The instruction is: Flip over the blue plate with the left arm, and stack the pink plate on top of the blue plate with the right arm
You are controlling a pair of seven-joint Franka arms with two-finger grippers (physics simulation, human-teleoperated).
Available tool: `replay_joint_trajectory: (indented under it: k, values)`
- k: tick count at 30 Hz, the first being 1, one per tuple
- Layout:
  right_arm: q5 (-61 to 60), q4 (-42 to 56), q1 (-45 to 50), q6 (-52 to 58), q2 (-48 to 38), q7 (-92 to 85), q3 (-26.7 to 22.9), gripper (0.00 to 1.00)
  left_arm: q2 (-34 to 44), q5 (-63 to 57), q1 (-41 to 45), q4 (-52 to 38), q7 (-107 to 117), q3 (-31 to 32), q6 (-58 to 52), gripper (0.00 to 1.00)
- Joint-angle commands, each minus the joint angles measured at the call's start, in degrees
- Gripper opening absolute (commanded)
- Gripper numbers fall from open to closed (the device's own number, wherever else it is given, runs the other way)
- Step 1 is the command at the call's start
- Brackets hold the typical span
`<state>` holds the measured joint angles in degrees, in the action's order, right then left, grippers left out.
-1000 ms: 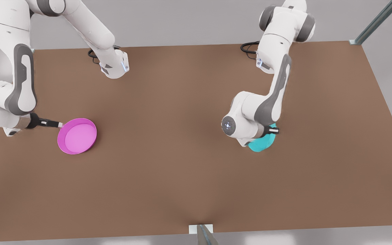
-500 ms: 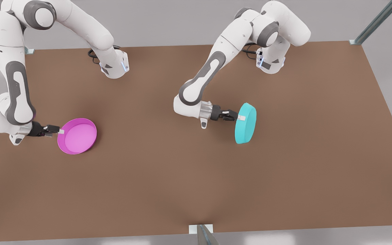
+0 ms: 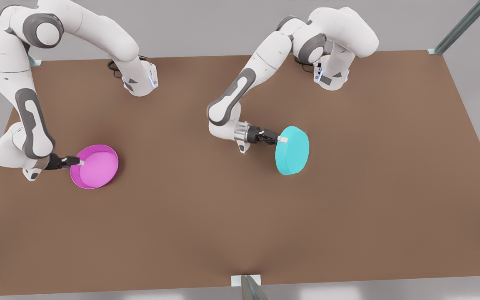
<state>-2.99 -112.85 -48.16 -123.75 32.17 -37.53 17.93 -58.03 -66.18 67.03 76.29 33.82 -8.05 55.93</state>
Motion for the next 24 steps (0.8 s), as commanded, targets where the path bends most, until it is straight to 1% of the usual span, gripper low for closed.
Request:
replay_joint_trajectory:
  k: [1, 6, 8, 9, 10, 11, 14, 16, 19, 21, 24]
  values:
    - [0.00, 0.00, -0.09, -0.09, 0.34, 0.00, 0.00, 1.00, -0.15, -0.09, 0.03, 0.00, 0.11, 0.05, 0.06, 0.21]
    - [0.00, 0.00, 0.00, -1.05, 0.79, 0.00, 0.00, 1.00, -1.99, 0.00, 0.82, -0.09, 1.07, 0.05, 0.06, 0.21]
    - [0.00, 0.00, 0.18, -1.05, 1.14, 0.09, 0.00, 1.00, -3.31, 0.35, 1.17, -1.76, 1.07, 0.23, -0.56, 0.23]
    - [0.00, 0.00, 0.26, -1.05, 1.14, 0.09, 0.09, 0.90, -3.75, 0.35, 1.17, -2.46, 1.07, 0.32, -0.73, 0.38]
    - [-0.18, -0.09, 0.53, -2.02, 1.22, 0.09, 0.09, 0.77, -4.28, 0.52, 1.17, -2.90, 1.07, 0.32, -0.91, 0.64]
    - [-0.18, -0.09, 0.62, -2.20, 1.40, 0.09, 0.09, 0.71, -4.46, 0.52, 1.17, -2.99, 0.98, 0.40, -0.91, 0.80]
    - [-0.18, -0.09, 0.53, -2.20, 1.49, 0.09, 0.09, 0.71, -5.07, 0.87, 1.52, -3.78, 0.98, 0.49, -1.43, 0.91]
    - [-0.18, -0.09, 0.53, -2.20, 1.49, 0.09, 0.09, 0.71, -5.69, 0.87, 1.70, -4.04, 1.07, 0.67, -1.70, 0.92]
    - [-0.18, -0.09, 0.53, -2.20, 1.49, 0.09, 0.09, 0.71, -8.50, 0.79, 2.58, -7.47, 1.07, 0.75, -3.72, 0.92]
    - [-0.18, 0.00, 0.53, -2.20, 1.49, 0.09, 0.09, 0.66, -10.08, 0.61, 3.45, -9.49, 1.07, 1.64, -5.13, 0.92]
    - [-0.18, -0.09, 0.62, -2.20, 1.49, 0.09, 0.09, 0.59, -10.87, 0.52, 4.07, -9.67, 1.07, 1.64, -4.78, 0.92]
